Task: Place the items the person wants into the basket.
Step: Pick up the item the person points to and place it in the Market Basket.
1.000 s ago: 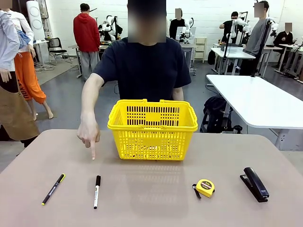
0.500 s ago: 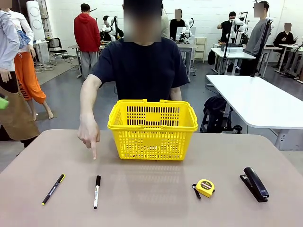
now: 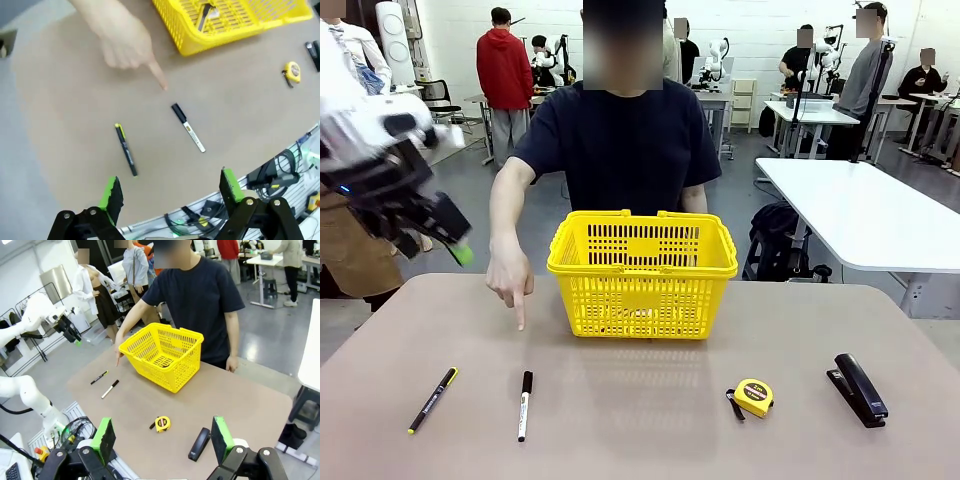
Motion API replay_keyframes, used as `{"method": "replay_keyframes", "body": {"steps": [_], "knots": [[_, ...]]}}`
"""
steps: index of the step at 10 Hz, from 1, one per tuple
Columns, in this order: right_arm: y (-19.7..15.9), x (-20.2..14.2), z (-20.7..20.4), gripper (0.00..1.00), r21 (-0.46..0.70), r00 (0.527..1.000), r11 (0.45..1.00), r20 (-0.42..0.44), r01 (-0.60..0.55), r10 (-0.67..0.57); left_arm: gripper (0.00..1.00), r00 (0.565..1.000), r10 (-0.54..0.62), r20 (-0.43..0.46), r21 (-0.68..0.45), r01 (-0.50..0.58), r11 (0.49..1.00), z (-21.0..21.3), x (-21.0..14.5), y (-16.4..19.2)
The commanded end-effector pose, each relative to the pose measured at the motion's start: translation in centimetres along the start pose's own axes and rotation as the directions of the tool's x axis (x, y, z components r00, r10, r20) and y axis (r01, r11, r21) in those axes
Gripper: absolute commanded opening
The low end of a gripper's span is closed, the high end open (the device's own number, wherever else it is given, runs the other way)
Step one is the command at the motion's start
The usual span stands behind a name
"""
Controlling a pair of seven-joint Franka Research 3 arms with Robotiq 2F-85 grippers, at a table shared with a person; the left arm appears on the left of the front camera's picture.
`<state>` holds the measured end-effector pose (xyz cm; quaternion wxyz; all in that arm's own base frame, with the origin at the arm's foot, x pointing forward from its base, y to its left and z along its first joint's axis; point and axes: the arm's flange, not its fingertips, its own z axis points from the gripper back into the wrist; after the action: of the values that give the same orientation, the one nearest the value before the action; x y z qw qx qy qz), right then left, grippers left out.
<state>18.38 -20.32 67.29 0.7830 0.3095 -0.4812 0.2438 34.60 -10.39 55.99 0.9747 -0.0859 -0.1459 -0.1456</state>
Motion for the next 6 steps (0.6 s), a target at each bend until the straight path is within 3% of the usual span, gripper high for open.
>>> {"method": "replay_keyframes", "body": {"steps": [1, 3, 6], "knots": [[0.0, 0.1, -0.2, 1.0, 0.019, 1.0, 1.0, 0.01, -0.008, 0.008, 1.0, 0.996, 0.075, -0.043, 0.066, -0.072, 0.995, -3.4, 0.3, -2.4], [0.0, 0.1, -0.2, 1.0, 0.019, 1.0, 1.0, 0.01, -0.008, 0.008, 1.0, 0.992, 0.123, 0.0, 0.099, -0.122, 0.988, -6.4, -0.2, -4.3], [0.0, 0.1, -0.2, 1.0, 0.019, 1.0, 1.0, 0.01, -0.008, 0.008, 1.0, 0.984, 0.158, -0.085, 0.117, -0.148, 0.982, -9.5, -0.1, -4.3]]}}
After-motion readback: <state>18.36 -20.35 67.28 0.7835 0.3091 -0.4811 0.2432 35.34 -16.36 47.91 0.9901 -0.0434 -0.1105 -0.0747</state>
